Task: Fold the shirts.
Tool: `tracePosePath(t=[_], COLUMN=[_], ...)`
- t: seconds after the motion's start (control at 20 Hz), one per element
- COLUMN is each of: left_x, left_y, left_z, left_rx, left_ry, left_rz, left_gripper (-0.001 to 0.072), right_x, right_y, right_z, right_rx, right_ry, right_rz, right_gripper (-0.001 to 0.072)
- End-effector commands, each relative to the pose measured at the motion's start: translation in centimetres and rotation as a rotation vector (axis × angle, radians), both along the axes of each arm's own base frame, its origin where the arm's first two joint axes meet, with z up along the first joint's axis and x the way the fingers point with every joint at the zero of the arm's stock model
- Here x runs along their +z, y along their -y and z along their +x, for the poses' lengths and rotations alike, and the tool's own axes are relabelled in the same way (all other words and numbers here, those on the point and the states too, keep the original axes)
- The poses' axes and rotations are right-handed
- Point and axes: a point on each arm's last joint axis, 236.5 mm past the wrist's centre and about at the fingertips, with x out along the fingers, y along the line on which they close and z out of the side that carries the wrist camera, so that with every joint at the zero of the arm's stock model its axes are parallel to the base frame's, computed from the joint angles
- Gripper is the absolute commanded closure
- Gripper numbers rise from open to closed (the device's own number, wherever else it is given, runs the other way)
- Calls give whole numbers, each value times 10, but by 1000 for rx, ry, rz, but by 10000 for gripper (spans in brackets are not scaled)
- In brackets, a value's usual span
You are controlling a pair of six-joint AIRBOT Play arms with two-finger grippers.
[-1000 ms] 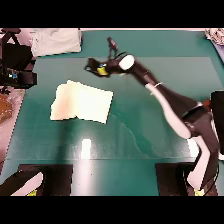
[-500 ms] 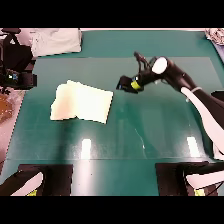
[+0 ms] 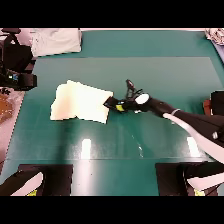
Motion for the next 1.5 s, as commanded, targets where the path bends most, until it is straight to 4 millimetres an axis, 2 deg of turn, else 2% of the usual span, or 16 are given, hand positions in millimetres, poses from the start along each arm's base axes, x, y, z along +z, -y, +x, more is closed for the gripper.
tracePosePath(t=[0.0,0.05,0.15,0.25,0.3,0.35,0.4,0.45,0.5,0.6,0.7,0.85,0.95,1.05,1.3,1.45], left_x=[1,1,0,-1,-1,-1,0,1,3,7,10,10,11,11,10,10], left_y=[0,0,0,0,0,1,6,13,23,37,45,49,49,49,50,50], left_z=[1,1,0,-1,-1,-1,-1,-2,-2,-2,-1,-2,-2,-2,-3,-4], left_rx=[3,6,6,17,31,44,46,37,24,5,-5,1,6,7,4,4], left_ry=[3,3,-3,-10,-10,-12,-13,-14,-14,-10,-6,-13,-12,-13,-20,-19], left_rz=[-2,-4,-4,-12,-22,-36,-63,-93,-135,-197,-233,-256,-259,-259,-262,-262], left_gripper=[682,682,682,682,682,682,682,682,682,682,682,682,682,682,682,682], right_x=[14,36,115,203,230,239,237,238,247,270,285,299,303,301,296,311], right_y=[-59,-73,-77,-39,-2,55,122,202,266,369,455,542,589,619,646,653], right_z=[34,44,66,81,87,96,104,109,108,103,96,80,66,53,28,14], right_rx=[-35,2,71,102,97,57,-29,-145,-235,-426,-622,-832,-940,-999,-1049,-1067], right_ry=[119,175,365,529,533,493,417,337,293,233,199,192,201,187,140,145], right_rz=[52,81,125,102,38,-105,-272,-437,-519,-520,-458,-356,-366,-378,-395,-408], right_gripper=[349,653,701,703,703,703,704,703,702,703,703,703,703,703,703,703])
